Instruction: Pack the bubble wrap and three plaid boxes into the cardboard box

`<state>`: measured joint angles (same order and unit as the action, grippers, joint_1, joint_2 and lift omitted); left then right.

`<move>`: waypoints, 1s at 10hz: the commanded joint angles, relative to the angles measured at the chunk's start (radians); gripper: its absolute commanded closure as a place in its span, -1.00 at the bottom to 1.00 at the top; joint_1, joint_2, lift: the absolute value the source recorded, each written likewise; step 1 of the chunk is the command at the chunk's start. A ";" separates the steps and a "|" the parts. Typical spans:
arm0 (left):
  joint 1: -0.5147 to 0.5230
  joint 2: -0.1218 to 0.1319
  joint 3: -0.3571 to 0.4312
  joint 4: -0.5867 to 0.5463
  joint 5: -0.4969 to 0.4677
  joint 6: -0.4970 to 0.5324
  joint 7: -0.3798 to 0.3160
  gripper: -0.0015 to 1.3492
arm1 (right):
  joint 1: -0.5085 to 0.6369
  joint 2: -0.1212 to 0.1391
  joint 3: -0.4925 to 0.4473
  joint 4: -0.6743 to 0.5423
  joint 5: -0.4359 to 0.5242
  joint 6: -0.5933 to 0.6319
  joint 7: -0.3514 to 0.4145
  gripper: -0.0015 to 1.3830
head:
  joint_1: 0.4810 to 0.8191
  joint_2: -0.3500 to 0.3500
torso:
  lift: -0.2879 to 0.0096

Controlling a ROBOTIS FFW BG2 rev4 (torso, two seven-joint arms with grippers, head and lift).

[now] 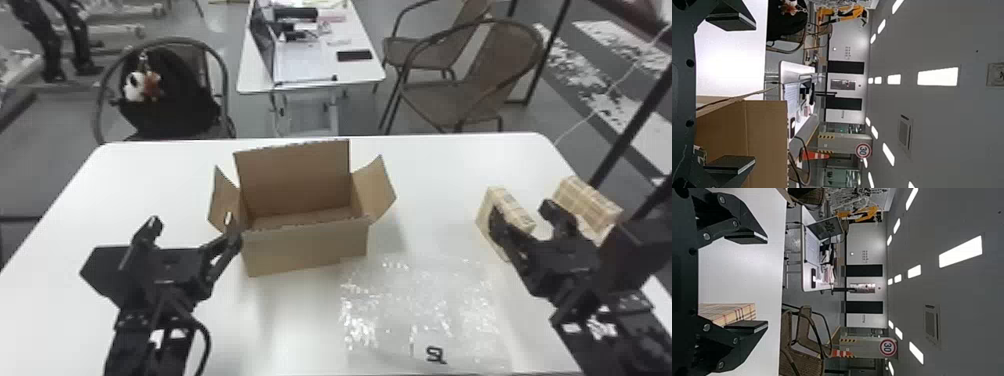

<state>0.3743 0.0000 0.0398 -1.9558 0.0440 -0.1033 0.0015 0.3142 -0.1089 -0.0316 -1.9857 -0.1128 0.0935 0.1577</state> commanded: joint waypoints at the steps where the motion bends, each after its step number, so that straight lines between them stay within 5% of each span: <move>1: 0.000 -0.003 0.000 0.000 -0.003 0.001 0.000 -0.84 | 0.003 0.000 0.001 -0.002 -0.002 -0.003 0.000 -0.28 | 0.27 0.09 | 0.05; 10: -0.032 -0.003 0.023 -0.002 0.050 0.065 -0.026 -0.83 | 0.003 -0.003 0.001 -0.001 -0.010 -0.006 0.000 -0.28 | 0.27 0.10 | 0.05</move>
<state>0.3561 0.0000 0.0527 -1.9559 0.0719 -0.0616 -0.0224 0.3176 -0.1111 -0.0304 -1.9863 -0.1218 0.0877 0.1580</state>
